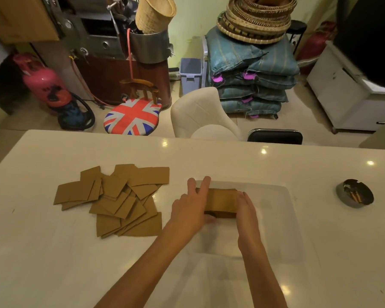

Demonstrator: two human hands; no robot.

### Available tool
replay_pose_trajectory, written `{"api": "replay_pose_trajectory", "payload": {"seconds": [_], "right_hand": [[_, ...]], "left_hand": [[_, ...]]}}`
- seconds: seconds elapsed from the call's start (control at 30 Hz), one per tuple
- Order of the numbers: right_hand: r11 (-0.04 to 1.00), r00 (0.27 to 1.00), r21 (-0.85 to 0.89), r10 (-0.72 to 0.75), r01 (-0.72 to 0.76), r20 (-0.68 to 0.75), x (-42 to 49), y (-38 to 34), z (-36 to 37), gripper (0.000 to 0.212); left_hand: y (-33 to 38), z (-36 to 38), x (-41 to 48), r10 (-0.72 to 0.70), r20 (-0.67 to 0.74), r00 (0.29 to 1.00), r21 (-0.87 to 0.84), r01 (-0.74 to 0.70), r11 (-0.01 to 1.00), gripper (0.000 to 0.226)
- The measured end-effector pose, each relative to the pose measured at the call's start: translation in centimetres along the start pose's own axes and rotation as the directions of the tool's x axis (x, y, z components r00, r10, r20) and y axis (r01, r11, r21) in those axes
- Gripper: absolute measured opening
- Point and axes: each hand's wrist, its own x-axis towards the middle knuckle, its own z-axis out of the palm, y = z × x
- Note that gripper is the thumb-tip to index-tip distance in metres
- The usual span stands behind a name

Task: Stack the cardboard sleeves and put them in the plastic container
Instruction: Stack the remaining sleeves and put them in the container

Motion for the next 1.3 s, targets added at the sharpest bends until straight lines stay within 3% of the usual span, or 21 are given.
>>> {"api": "replay_pose_trajectory", "payload": {"seconds": [0.1, 0.17, 0.23, 0.37, 0.47, 0.53, 0.57, 0.63, 0.7, 0.8, 0.97, 1.17, 1.3], "right_hand": [[0.995, 0.994, -0.060, -0.081, 0.077, -0.074, -0.9, -0.1, -1.3, 0.053], [0.971, 0.959, -0.125, -0.223, 0.203, -0.173, -2.2, -0.6, -2.4, 0.044], [0.924, 0.893, -0.126, -0.382, 0.362, -0.238, -4.8, -1.5, -2.8, 0.034], [0.830, 0.821, 0.030, -0.544, 0.557, -0.174, -10.6, -2.5, 0.8, 0.029], [0.869, 0.867, -0.030, -0.488, 0.493, 0.103, -12.1, -0.9, 7.0, 0.026], [0.856, 0.890, -0.304, -0.320, 0.419, 0.325, -11.2, 1.4, 11.6, 0.021], [0.802, 0.899, -0.445, -0.245, 0.399, 0.364, -10.7, 2.7, 13.9, 0.032], [0.726, 0.932, -0.594, -0.195, 0.347, 0.305, -9.3, 4.9, 17.3, 0.055], [0.705, 0.961, -0.654, -0.219, 0.275, 0.168, -8.9, 6.2, 19.8, 0.064], [0.661, 0.958, -0.717, -0.284, 0.224, 0.038, -9.0, 7.1, 21.9, 0.071], [0.848, 0.966, -0.504, -0.240, 0.161, -0.095, -8.5, 7.4, 23.1, 0.068], [0.946, 0.977, -0.262, -0.209, 0.191, -0.043, -9.5, 8.2, 22.3, 0.056], [0.955, 0.975, -0.211, -0.220, 0.209, -0.030, -11.0, 9.3, 22.1, 0.043]], "left_hand": [[-1.6, -2.5, -0.7, 0.077, 0.041, 0.996, -0.268, -0.063, 0.961, 0.099], [-3.5, -4.2, -1.9, 0.086, -0.053, 0.995, -0.454, -0.100, 0.885, 0.085], [-7.2, -5.3, -3.2, -0.023, -0.199, 0.980, -0.585, -0.100, 0.805, 0.066], [-18.3, -5.8, -4.5, -0.255, -0.385, 0.887, -0.534, 0.012, 0.845, 0.042], [-25.8, -6.6, -3.2, -0.310, -0.302, 0.901, -0.272, 0.230, 0.934, 0.063], [-28.8, -7.6, -2.2, -0.264, -0.134, 0.955, -0.105, 0.251, 0.962, 0.083], [-30.0, -8.2, -1.9, -0.235, -0.046, 0.971, -0.087, 0.231, 0.969, 0.092], [-31.2, -8.8, -1.2, -0.202, 0.082, 0.976, -0.041, 0.206, 0.978, 0.103], [-31.3, -8.9, -1.0, -0.209, 0.092, 0.974, 0.051, 0.204, 0.978, 0.102], [-29.7, -7.8, -1.7, -0.240, 0.089, 0.967, -0.024, 0.243, 0.970, 0.104], [-27.3, -5.8, -4.0, -0.260, 0.095, 0.961, -0.229, 0.275, 0.934, 0.083], [-27.6, -6.1, -6.3, -0.106, 0.139, 0.985, -0.485, 0.161, 0.860, 0.074], [-27.6, -5.4, -7.6, -0.053, 0.140, 0.989, -0.388, 0.104, 0.916, 0.087]]}}
